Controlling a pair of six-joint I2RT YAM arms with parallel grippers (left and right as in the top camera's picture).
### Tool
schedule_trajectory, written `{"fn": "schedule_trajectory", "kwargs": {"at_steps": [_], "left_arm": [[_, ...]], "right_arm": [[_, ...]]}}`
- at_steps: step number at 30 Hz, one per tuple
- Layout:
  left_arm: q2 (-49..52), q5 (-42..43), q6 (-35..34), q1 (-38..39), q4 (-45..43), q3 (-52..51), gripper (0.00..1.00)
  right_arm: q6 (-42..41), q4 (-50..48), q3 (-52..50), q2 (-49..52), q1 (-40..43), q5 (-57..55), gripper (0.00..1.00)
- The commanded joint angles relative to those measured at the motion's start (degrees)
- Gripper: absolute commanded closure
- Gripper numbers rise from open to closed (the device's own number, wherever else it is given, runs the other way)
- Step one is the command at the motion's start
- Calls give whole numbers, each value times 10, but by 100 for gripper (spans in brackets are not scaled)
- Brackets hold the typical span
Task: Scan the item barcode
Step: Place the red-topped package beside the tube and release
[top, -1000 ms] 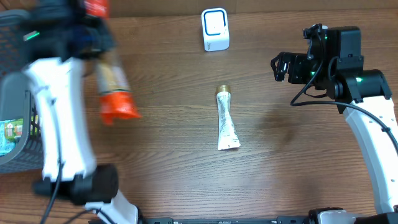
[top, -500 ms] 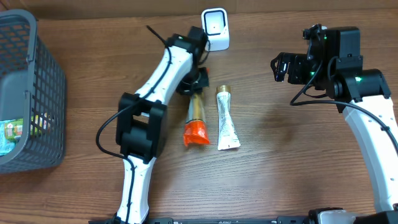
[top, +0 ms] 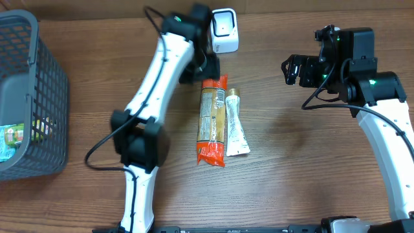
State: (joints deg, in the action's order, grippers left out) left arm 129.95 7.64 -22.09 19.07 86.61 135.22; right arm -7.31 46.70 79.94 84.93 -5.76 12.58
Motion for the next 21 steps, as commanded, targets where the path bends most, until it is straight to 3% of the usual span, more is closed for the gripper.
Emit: {"fn": "schedule_trajectory", "kwargs": {"at_steps": [1,7,9,10,11,15,18,21], "left_arm": [[-109,-67,28,-64,54,154,25],[-203,-152,7,-239,102,238,18],[-222,-140,-5,-319,102,237,18],[-228,-116,-29,-408,102,235,18],[-228,-99,-41,-448,102,232,18],[-222,-67,-97,-576,102,180,18],[-215,-89,-144,-635,96,116,17],[-205,-91,-148,-666,59,34,17]], "right_arm": [[1,-3,15,1,-2,-5,0],[1,-4,15,1,-2,-5,0],[1,-4,15,1,-2,-5,0],[1,-4,15,1,-2,-5,0],[1,-4,15,1,-2,-5,0],[1,-3,15,1,-2,-5,0],[1,-4,15,1,-2,-5,0],[0,-4,15,1,-2,-5,0]]}}
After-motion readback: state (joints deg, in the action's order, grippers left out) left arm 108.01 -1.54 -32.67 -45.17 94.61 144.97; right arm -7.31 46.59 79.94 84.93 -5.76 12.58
